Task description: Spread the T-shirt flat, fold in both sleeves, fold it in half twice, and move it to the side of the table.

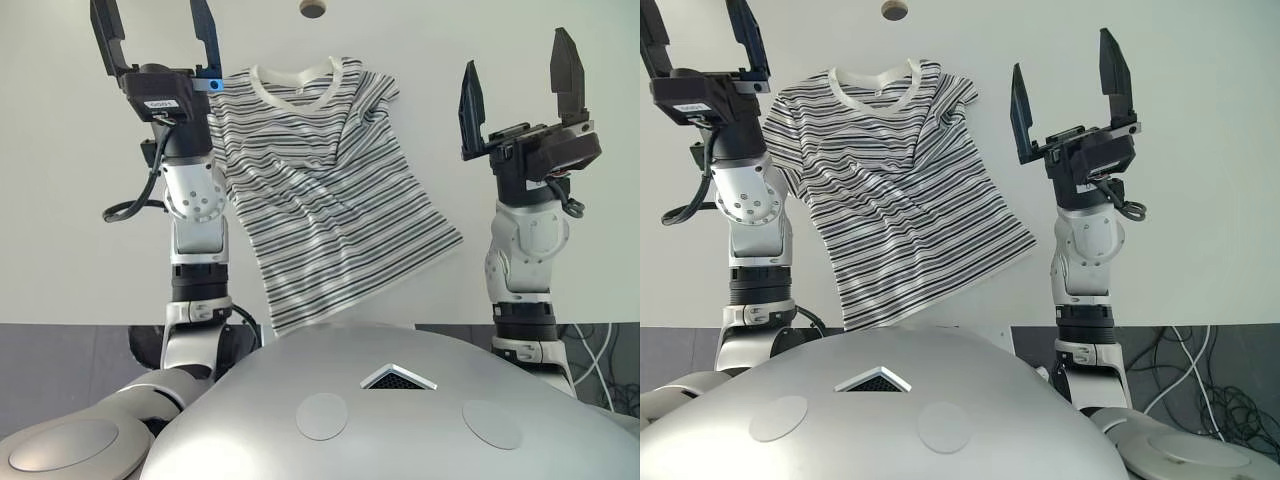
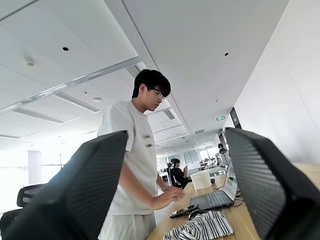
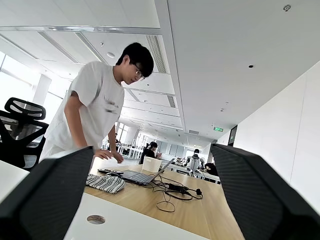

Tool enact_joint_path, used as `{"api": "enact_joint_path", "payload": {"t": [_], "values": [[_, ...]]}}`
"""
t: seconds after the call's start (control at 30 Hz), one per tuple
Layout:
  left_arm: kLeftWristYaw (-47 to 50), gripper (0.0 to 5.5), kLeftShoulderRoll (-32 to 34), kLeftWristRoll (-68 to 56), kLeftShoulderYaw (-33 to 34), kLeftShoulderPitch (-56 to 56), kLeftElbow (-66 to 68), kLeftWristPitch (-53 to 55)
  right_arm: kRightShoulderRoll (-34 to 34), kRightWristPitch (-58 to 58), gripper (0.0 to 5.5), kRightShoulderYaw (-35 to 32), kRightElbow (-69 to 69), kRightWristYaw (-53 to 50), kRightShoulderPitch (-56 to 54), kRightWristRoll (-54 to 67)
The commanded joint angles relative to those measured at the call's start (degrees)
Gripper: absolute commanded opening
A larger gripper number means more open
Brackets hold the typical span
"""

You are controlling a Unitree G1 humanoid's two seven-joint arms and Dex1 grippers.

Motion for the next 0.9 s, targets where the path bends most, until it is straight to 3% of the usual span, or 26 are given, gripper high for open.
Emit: {"api": "enact_joint_path", "payload": {"t": [0.03, 0.73, 0.9], "values": [[-2.19, 3.56, 0.77, -4.57, 0.08, 0.10, 1.73, -0.27, 0.90, 1.37, 4.35, -0.37, 2.05, -1.00, -2.64, -1.39], [-5.11, 3.56, 1.50, -4.95, -0.53, -0.02, 2.85, -2.31, -1.48, 1.34, 4.35, 1.04, 0.04, 1.49, -0.58, -3.99], [-3.64, 3.56, -0.28, -5.53, -0.44, 1.84, 4.54, -6.76, 3.37, -1.13, 4.35, 1.89, 2.15, -2.94, -2.59, -7.54]]}}
